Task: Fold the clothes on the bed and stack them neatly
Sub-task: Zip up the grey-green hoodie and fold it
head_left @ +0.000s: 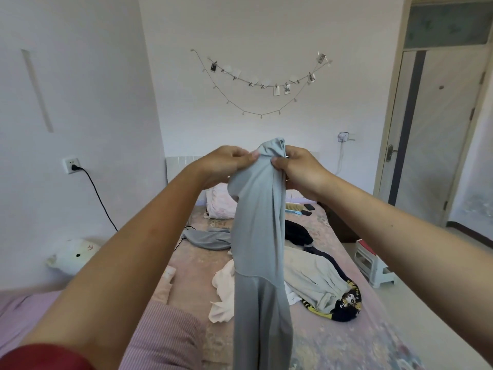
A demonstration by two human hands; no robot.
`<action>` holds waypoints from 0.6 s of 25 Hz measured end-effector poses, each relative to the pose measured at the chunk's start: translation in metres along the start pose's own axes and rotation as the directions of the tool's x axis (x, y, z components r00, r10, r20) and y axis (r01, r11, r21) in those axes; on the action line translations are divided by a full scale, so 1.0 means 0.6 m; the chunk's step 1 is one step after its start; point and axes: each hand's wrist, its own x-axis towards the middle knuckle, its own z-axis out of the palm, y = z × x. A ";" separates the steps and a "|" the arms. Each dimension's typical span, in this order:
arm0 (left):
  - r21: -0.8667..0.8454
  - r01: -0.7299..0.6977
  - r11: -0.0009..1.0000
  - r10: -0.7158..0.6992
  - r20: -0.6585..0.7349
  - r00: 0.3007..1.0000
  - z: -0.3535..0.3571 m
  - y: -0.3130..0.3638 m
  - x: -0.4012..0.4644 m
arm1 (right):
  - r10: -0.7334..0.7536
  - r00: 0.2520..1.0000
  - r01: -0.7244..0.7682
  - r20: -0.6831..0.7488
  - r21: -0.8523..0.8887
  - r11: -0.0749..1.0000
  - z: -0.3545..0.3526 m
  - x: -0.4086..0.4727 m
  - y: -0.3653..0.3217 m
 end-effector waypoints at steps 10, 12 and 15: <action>-0.043 -0.256 0.966 0.234 -0.284 0.930 0.051 0.029 0.006 | 0.007 1.000 -0.007 -0.018 0.021 1.000 -0.041 0.001 -0.014; -0.013 -0.284 0.959 0.271 -0.255 0.928 0.067 0.032 0.003 | -0.002 0.999 0.001 -0.053 -0.005 1.000 -0.046 -0.005 -0.022; -0.102 -0.261 0.960 0.236 -0.208 0.949 0.079 0.021 -0.009 | -0.038 0.994 0.030 -0.099 -0.087 0.996 -0.050 -0.014 -0.038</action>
